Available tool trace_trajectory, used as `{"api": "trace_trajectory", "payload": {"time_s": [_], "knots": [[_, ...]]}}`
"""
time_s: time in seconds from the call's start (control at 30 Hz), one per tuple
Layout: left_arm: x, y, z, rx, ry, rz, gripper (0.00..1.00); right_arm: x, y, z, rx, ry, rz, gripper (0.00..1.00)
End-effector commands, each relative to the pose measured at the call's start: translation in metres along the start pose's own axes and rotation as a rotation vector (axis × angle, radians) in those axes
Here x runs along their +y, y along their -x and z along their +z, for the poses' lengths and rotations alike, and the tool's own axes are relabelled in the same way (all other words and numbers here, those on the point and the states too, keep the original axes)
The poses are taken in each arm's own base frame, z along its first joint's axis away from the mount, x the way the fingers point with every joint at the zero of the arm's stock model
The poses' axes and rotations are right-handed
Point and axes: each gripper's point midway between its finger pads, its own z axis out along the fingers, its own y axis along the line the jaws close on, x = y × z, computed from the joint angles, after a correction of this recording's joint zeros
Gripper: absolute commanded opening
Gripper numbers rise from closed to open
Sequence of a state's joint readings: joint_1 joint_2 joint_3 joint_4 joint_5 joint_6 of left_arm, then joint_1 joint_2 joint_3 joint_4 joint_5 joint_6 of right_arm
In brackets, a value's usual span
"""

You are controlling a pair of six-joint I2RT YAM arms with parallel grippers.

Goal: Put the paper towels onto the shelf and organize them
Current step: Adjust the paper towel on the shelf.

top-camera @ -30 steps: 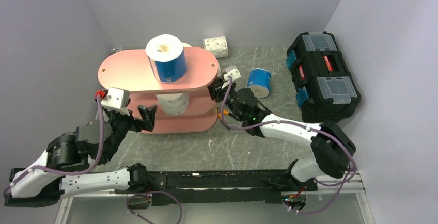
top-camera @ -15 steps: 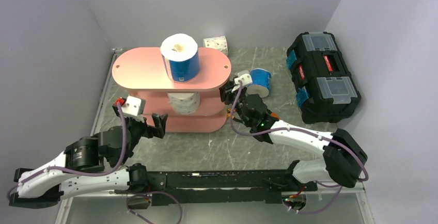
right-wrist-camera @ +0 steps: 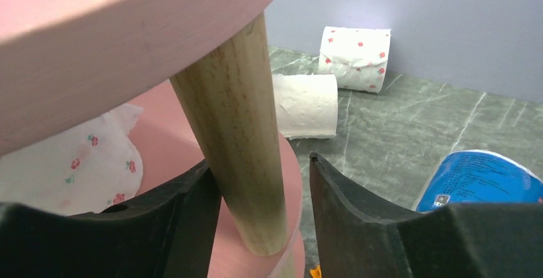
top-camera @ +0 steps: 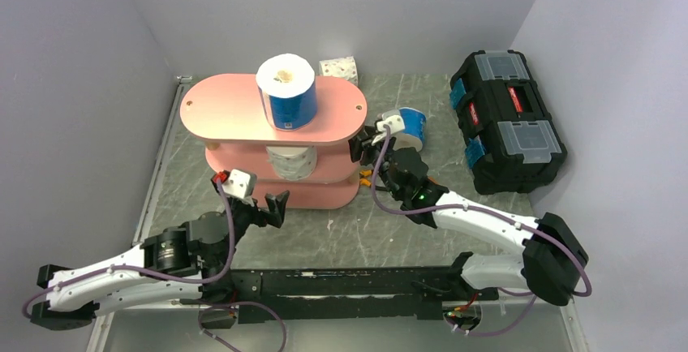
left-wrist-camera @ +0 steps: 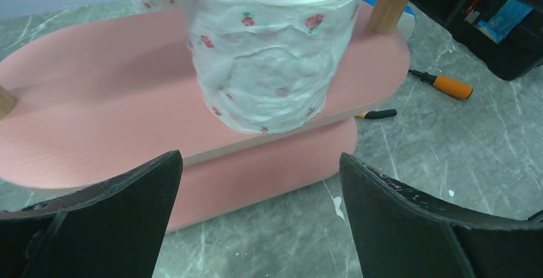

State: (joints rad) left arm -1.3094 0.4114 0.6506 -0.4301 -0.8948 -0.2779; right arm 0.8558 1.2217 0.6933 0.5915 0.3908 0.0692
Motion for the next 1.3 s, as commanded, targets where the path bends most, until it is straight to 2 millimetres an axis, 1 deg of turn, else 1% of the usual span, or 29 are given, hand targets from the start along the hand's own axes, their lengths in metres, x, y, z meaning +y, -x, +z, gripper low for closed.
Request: {"api": "trace_trajectory", "payload": {"time_s": [0.0,0.03,0.13,0.3,0.37,0.5,0.63,0.77,0.87,1.1,1.2,1.27], "knots": [[-0.012,0.021,0.008,-0.121,-0.028,-0.053,0.99,-0.005,0.032,-0.003,-0.077,-0.017,0.063,0.55],[-0.012,0.016,0.011,-0.124,-0.017,-0.038,0.99,-0.003,0.032,-0.003,-0.076,-0.01,0.069,0.57],[-0.012,0.01,0.018,-0.137,0.013,-0.023,0.99,0.0,0.033,-0.005,-0.066,0.005,0.095,0.62],[-0.017,0.011,0.023,-0.202,0.005,-0.038,0.99,0.01,0.039,-0.018,-0.074,0.082,0.131,0.64],[-0.021,0.015,0.024,-0.229,-0.017,-0.054,0.99,0.013,0.038,-0.02,-0.071,0.106,0.131,0.65],[-0.03,0.013,0.029,-0.234,-0.03,-0.046,0.99,0.015,0.035,-0.015,-0.061,0.105,0.121,0.65],[-0.035,0.013,0.038,-0.23,0.0,-0.032,0.99,0.02,0.032,-0.007,-0.047,0.118,0.117,0.65],[-0.04,0.009,0.049,-0.22,0.023,-0.019,0.99,0.022,0.029,-0.002,-0.041,0.111,0.117,0.65],[-0.038,0.003,0.059,-0.202,0.069,-0.02,0.99,0.022,0.029,0.001,-0.038,0.109,0.117,0.65],[-0.028,0.008,0.07,-0.221,0.134,-0.077,0.99,0.023,0.026,0.005,-0.028,0.108,0.107,0.65],[-0.028,0.011,0.072,-0.228,0.138,-0.075,0.99,0.023,0.026,0.005,-0.029,0.106,0.105,0.65],[-0.024,0.01,0.071,-0.229,0.155,-0.08,0.99,0.022,0.027,0.006,-0.028,0.102,0.103,0.65]]}}
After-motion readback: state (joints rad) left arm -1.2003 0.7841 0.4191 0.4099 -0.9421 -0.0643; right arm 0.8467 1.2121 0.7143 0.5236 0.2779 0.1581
